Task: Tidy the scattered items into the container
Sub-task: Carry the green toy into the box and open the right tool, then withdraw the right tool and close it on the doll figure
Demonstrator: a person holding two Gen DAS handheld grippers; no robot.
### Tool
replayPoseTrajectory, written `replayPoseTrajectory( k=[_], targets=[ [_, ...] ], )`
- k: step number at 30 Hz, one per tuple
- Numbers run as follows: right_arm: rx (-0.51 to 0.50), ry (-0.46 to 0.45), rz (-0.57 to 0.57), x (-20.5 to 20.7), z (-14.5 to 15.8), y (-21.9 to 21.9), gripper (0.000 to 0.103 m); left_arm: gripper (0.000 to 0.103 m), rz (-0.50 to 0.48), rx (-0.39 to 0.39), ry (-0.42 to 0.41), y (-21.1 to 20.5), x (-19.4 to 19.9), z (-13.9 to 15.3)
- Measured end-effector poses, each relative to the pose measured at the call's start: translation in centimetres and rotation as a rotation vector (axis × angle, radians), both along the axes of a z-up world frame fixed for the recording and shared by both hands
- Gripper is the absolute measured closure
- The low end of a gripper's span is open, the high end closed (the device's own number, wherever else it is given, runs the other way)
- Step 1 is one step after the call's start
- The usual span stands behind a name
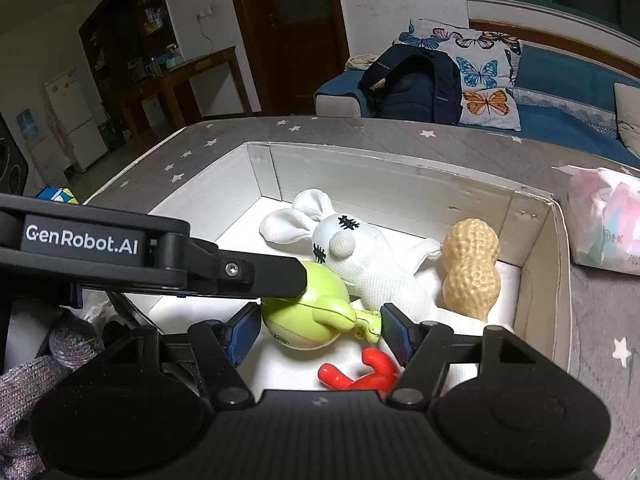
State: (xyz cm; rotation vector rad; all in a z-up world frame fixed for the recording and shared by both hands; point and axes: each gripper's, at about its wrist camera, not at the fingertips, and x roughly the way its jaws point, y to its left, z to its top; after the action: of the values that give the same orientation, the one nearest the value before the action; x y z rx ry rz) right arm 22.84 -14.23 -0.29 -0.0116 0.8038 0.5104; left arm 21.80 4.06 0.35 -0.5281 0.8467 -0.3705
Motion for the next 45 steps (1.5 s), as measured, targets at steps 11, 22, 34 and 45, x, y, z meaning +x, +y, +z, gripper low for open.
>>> replayPoseTrajectory(
  k=[11,22,34,45],
  targets=[
    [-0.003,-0.003,0.002,-0.4,-0.2,-0.3,0.036,0.063,0.002,0.011,-0.009,0.0,-0.5,0.1],
    [0.025,-0.022,0.003,-1.4,0.6,-0.7,0.036,0.063,0.013,0.015,-0.025,0.2,-1.2,0.6],
    [0.053,-0.085,0.012,-4.2,2.3,-1.0,0.036,0.063,0.031,0.027,-0.058,0.6,-3.3,1.8],
    [0.082,-0.165,0.052,-9.2,3.2,-0.7,0.035,0.063,0.059,0.056,-0.133,1.8,-8.1,3.4]
  ],
)
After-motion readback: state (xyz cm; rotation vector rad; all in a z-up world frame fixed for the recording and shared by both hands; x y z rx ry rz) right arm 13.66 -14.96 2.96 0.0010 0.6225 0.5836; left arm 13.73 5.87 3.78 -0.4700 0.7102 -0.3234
